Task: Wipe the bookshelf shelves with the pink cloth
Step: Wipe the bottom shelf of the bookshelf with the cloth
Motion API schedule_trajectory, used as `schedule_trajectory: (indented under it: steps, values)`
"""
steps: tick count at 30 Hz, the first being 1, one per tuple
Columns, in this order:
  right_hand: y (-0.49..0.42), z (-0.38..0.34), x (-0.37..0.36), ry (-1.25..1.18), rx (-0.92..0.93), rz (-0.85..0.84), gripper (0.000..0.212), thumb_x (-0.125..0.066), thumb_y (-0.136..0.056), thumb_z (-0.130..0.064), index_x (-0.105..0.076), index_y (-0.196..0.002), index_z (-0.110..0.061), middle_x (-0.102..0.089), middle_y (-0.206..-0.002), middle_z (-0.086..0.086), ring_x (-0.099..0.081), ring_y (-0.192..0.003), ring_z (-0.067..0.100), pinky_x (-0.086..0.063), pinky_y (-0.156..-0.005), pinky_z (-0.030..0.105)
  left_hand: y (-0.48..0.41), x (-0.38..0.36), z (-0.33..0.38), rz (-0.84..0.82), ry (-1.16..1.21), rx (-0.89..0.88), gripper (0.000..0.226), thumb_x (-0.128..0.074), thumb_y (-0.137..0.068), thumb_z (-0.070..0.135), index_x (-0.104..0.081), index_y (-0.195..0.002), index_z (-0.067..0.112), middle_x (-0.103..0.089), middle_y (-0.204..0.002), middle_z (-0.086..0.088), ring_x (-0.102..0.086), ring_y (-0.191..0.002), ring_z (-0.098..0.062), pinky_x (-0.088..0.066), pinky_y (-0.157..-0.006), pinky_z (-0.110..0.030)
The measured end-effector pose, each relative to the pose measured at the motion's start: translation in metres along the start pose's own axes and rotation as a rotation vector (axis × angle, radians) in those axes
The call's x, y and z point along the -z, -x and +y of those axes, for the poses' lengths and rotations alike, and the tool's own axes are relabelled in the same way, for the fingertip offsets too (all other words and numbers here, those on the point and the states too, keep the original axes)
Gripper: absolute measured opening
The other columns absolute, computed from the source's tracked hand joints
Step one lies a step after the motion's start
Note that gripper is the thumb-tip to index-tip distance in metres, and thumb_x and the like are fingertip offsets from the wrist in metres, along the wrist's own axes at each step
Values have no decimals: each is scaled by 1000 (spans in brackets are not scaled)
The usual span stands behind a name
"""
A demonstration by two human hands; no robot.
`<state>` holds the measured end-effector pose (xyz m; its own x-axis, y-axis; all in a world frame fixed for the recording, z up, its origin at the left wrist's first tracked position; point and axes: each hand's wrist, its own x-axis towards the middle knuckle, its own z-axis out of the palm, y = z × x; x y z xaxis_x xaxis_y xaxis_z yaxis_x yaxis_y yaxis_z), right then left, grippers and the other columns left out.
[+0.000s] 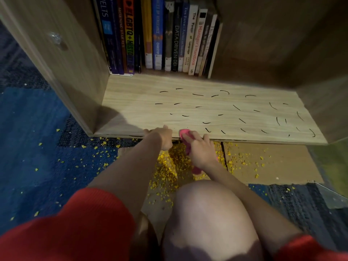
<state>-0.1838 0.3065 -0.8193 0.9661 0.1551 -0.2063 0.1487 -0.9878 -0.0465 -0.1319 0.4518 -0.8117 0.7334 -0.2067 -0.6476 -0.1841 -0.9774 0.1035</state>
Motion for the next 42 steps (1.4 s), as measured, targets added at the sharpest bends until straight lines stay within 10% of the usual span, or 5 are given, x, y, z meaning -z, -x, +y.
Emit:
schedule_trajectory:
  steps: [17, 27, 34, 42]
  values:
    - [-33, 10, 13, 13, -134, 23, 51, -50, -90, -10, -38, -138, -25, -33, -143, 1, -32, -125, 36, -33, -99, 43, 16, 7, -7, -60, 61, -111, 65, -38, -101, 18, 3, -151, 17, 17, -157, -1, 8, -145, -27, -13, -116, -46]
    - [-32, 12, 11, 32, -137, 21, 57, -56, -89, -13, -35, -140, -24, -31, -143, 1, -32, -124, 35, -33, -98, 42, 14, 4, -17, 1, 139, -129, 62, -40, -100, 23, -4, -151, 23, 11, -158, 4, 0, -146, -23, -15, -116, -39]
    - [-24, 11, 6, 31, -10, 17, 57, -58, -89, -19, -33, -140, -26, -32, -142, 0, -33, -123, 35, -33, -99, 42, 4, 5, -22, 239, 267, -24, 53, -50, -95, 27, -34, -145, 25, -33, -151, -4, -32, -137, -26, -27, -112, -34]
    - [-25, -18, 3, 9, 78, 56, 48, -45, -94, -13, -36, -139, -25, -35, -140, 1, -36, -117, 34, -35, -94, 42, 2, 0, -31, 435, 249, 48, 54, -50, -95, 24, -32, -146, 21, -19, -156, 1, -21, -141, -20, -18, -113, -37]
